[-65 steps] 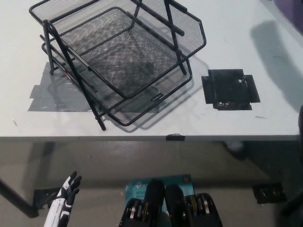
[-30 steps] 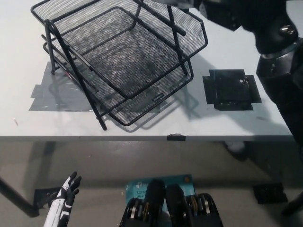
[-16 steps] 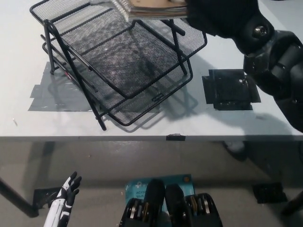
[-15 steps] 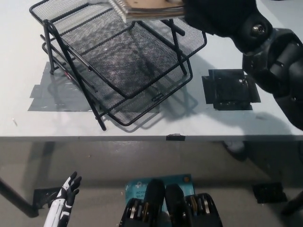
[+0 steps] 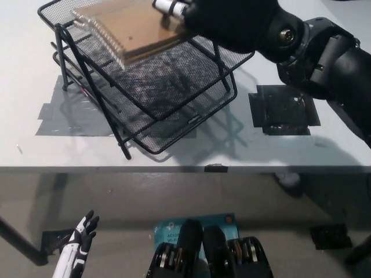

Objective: A person hands a notebook to the robot and the robot grabs it with its right hand and places it in the file tray kept in the centre of the desk infront of it.

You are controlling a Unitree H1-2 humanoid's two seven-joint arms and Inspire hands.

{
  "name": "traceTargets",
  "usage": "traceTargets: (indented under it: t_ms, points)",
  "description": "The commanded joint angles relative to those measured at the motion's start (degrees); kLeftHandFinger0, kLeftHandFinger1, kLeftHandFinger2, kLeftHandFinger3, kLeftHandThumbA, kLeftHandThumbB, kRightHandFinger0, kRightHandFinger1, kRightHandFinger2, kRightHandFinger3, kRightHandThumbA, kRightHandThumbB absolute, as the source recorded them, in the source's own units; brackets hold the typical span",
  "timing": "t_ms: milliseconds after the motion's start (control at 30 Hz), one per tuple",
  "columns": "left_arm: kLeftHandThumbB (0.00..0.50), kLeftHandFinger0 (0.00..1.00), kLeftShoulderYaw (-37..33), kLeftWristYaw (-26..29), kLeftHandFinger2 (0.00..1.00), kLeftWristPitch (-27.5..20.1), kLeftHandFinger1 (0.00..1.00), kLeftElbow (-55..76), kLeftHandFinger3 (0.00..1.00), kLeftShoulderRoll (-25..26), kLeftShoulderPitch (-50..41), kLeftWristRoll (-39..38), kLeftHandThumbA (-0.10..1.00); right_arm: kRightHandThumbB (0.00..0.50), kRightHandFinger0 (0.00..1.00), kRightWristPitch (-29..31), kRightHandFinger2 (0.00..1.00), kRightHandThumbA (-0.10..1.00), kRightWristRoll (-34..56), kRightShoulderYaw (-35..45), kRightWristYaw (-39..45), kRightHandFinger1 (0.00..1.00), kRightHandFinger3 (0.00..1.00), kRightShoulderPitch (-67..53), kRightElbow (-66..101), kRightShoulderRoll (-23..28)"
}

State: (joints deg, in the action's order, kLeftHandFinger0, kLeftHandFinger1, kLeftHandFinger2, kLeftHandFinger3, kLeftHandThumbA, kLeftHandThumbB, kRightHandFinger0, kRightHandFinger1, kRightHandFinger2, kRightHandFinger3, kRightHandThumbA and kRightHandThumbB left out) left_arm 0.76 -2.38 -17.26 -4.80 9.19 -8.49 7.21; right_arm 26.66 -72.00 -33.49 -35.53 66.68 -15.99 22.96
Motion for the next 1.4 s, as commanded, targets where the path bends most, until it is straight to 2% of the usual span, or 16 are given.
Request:
traceTargets:
  t_ms: [0, 133, 167, 200, 333, 567, 600, 667, 767, 867, 933, 967, 1100, 1233, 1300, 1367]
  points:
    - [0.385, 1.00, -0.1, 0.1, 1.00, -2.0, 1.00, 0.5, 1.00, 1.1, 0.5, 0.6, 1.00, 0.000, 0.00, 0.3, 0.00, 0.28, -2.2, -0.2, -8.1, 0.00, 0.09, 6.2, 0.3, 2.1]
    - [0.388, 1.00, -0.2, 0.0, 1.00, -2.2, 1.00, 0.7, 1.00, 1.1, 0.5, 0.4, 1.00, 0.000, 0.00, 0.3, 0.00, 0.44, -1.3, 0.5, -6.8, 0.00, 0.06, 5.2, 1.9, 2.9]
    - [0.394, 1.00, -0.2, 0.0, 1.00, -2.1, 1.00, 0.7, 1.00, 1.1, 0.5, 0.4, 1.00, 0.000, 0.00, 0.3, 0.00, 0.48, -0.7, 0.8, -5.7, 0.00, 0.11, 4.9, 2.8, 3.4]
    - [0.400, 1.00, -0.2, 0.1, 1.00, -2.0, 1.00, 0.7, 1.00, 1.1, 0.5, 0.5, 1.00, 0.000, 0.00, 0.3, 0.00, 0.43, -0.5, 0.8, -5.8, 0.00, 0.16, 4.8, 3.1, 3.8]
    - [0.374, 1.00, 0.0, 0.0, 1.00, -1.9, 1.00, 0.6, 1.00, 1.2, 0.7, 0.3, 1.00, 0.000, 0.00, 0.3, 0.00, 0.34, 0.4, 1.4, -5.9, 0.00, 0.07, 4.4, 4.1, 5.2]
    - [0.367, 1.00, -0.2, -0.3, 1.00, -2.0, 1.00, 0.5, 1.00, 1.2, 0.5, -0.2, 1.00, 0.000, 0.00, 0.3, 0.00, 0.27, -2.1, 1.6, -5.8, 0.00, 0.05, 4.2, 4.7, 7.5]
    - [0.384, 1.00, -0.2, -0.2, 1.00, -2.0, 1.00, 0.5, 1.00, 1.1, 0.4, 0.0, 1.00, 0.019, 0.00, 0.3, 0.00, 0.21, -1.9, 1.4, -5.7, 0.00, 0.09, 4.0, 4.6, 7.9]
    - [0.393, 1.00, -0.3, 0.0, 1.00, -1.9, 1.00, 0.4, 1.00, 1.1, 0.4, 0.5, 1.00, 0.001, 0.00, 0.3, 0.00, 0.22, -2.1, 1.0, -6.5, 0.00, 0.00, 3.9, 4.1, 8.2]
    - [0.387, 1.00, -0.3, -0.1, 1.00, -1.7, 1.00, 0.6, 1.00, 1.1, 0.5, 0.3, 1.00, 0.000, 0.00, 0.3, 0.00, 0.23, -1.7, -0.1, -7.3, 0.00, 0.00, 4.2, 3.4, 8.6]
    - [0.379, 1.00, -0.3, -0.2, 1.00, -1.9, 1.00, 0.5, 1.00, 1.2, 0.6, 0.3, 1.00, 0.000, 0.00, 0.3, 0.00, 0.22, -1.5, -0.8, -8.3, 0.00, 0.06, 4.4, 2.4, 8.6]
    - [0.383, 1.00, -0.3, -0.1, 1.00, -2.2, 1.00, 0.3, 1.00, 1.3, 0.7, 0.4, 1.00, 0.000, 0.00, 0.3, 0.00, 0.23, -2.0, -0.5, -8.5, 0.00, 0.01, 4.2, 2.0, 8.1]
    - [0.384, 1.00, -0.3, -0.1, 1.00, -2.2, 1.00, 0.3, 1.00, 1.3, 0.7, 0.4, 1.00, 0.000, 0.00, 0.3, 0.00, 0.31, -1.9, -0.3, -7.9, 0.00, 0.00, 4.0, 1.9, 7.9]
    - [0.373, 1.00, -0.3, -0.1, 1.00, -2.0, 1.00, 0.4, 1.00, 1.3, 0.8, 0.4, 1.00, 0.000, 0.00, 0.3, 0.00, 0.46, -2.9, -0.1, -6.8, 0.00, 0.00, 3.7, 1.7, 7.1]
    - [0.377, 1.00, -0.4, -0.1, 1.00, -2.3, 1.00, 0.4, 1.00, 1.0, 0.9, 0.1, 1.00, 0.000, 0.00, 0.3, 0.00, 0.38, -3.5, -2.0, -9.5, 0.00, 0.01, 4.8, -0.5, 6.2]
    - [0.371, 1.00, -0.3, -0.1, 1.00, -2.5, 1.00, 0.4, 1.00, 0.8, 1.0, -0.4, 1.00, 0.000, 0.00, 0.3, 0.00, 0.36, -2.8, -3.4, -10.5, 0.00, 0.09, 5.5, -1.7, 5.8]
    - [0.365, 1.00, -0.3, -0.5, 1.00, -2.6, 1.00, 0.3, 1.00, 0.9, 1.1, -0.9, 1.00, 0.000, 0.00, 0.3, 0.00, 0.34, -3.3, -3.8, -11.1, 0.00, 0.10, 5.8, -2.4, 5.4]
